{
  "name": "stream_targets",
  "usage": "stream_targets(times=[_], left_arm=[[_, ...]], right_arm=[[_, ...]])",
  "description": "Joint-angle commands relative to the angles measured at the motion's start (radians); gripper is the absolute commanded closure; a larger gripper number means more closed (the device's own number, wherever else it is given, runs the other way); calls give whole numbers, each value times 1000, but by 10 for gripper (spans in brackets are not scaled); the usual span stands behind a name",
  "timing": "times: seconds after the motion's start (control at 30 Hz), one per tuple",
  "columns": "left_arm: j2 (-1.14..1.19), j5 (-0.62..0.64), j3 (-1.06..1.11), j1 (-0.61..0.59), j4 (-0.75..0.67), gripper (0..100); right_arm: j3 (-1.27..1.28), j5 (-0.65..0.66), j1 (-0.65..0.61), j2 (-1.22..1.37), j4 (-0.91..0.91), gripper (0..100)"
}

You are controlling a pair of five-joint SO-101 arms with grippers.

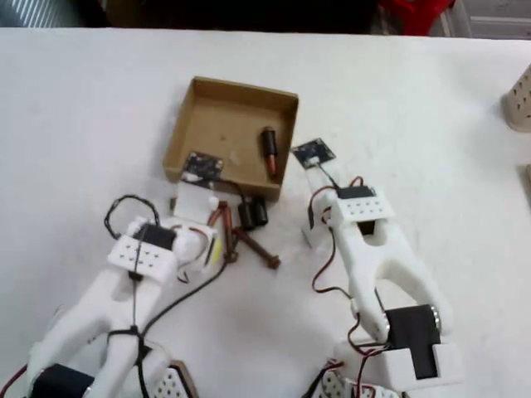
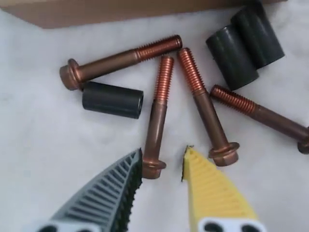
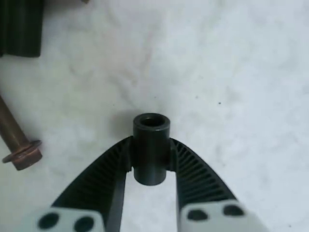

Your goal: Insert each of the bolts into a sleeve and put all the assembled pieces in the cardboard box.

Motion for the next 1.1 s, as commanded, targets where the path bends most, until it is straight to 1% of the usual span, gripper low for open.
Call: stream_targets(times=[0.0,0.3,0.4,0.57,0.63,0.77,0.83,0.93,1.07], left_arm=[[33,-11,-63,-7,-48,835],[259,-12,-158,-8,-40,835],[274,-12,-180,-8,-6,835],[277,-12,-178,-8,3,836],[278,-18,-181,-4,38,869],[280,-167,-173,13,98,981],[282,-215,-161,25,138,963],[275,-233,-138,42,157,941],[272,-239,-137,45,166,984]], right_arm=[[-5,2,4,-39,-12,981],[-5,2,4,-39,-12,981],[-5,2,4,-39,-12,981],[-5,2,7,-39,-12,981],[-5,2,7,-39,-12,981],[-5,2,7,-39,-12,981],[-5,2,5,-39,-12,981],[-5,2,5,-39,-12,981],[-3,2,8,-39,-27,981]])
